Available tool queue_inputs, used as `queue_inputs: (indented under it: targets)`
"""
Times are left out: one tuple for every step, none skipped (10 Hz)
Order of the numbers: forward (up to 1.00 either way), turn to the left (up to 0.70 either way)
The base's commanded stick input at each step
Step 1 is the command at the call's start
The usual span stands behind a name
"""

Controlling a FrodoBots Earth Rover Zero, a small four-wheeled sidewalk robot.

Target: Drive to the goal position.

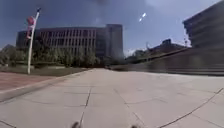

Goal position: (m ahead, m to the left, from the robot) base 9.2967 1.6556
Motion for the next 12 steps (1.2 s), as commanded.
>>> queue_inputs:
  targets:
    - [0.85, 0.0]
    - [0.85, 0.0]
    - [0.85, 0.0]
    - [0.85, 0.0]
    - [0.85, 0.0]
    - [0.85, 0.0]
    - [0.85, 0.0]
    - [0.85, 0.0]
    - [0.85, -0.01]
    - [0.85, -0.23]
    - [0.85, -0.34]
    - [0.85, -0.34]
